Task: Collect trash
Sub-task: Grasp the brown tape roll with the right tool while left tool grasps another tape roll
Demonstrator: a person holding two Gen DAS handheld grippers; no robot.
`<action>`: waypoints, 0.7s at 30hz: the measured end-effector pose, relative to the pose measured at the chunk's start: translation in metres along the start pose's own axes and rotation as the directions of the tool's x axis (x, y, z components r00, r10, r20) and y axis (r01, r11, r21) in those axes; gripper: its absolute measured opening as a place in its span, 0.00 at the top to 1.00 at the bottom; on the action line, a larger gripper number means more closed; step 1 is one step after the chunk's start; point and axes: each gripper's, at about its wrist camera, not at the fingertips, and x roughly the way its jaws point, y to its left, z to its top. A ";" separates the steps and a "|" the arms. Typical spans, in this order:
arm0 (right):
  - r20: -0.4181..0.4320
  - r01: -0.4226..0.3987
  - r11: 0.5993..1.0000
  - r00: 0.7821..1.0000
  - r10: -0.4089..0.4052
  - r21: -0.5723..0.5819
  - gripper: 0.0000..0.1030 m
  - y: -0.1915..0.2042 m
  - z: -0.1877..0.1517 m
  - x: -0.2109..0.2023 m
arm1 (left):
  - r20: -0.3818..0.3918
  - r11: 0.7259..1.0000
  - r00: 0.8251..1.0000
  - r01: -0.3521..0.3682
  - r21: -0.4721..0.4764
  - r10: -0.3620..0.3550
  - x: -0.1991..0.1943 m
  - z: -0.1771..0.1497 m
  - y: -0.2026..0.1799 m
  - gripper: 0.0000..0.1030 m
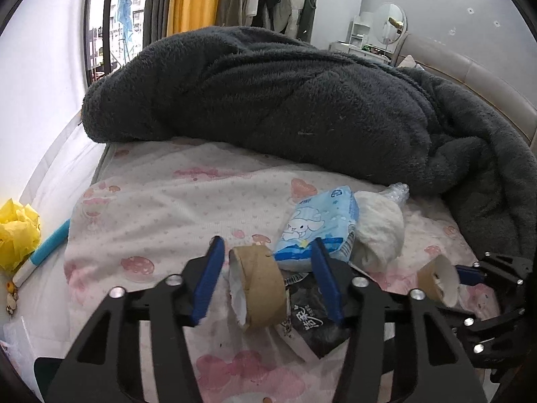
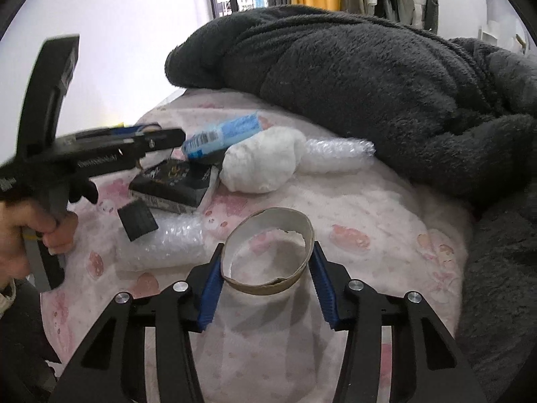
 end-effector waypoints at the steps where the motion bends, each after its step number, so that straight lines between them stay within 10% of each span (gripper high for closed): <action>1: 0.010 0.008 1.000 1.000 -0.008 0.007 0.52 -0.002 0.001 -0.004 | -0.001 1.000 1.000 0.001 -0.003 -0.001 0.000 0.000 0.000 0.55; 7: 0.050 0.036 0.998 0.998 -0.039 0.056 0.51 -0.011 0.002 -0.018 | -0.009 1.000 1.000 -0.007 0.012 0.007 0.001 -0.001 -0.004 0.74; 21: 0.129 0.033 0.995 0.991 -0.045 0.090 0.51 -0.002 0.026 -0.035 | 0.028 1.000 1.000 -0.012 0.017 0.012 -0.015 0.001 0.000 0.75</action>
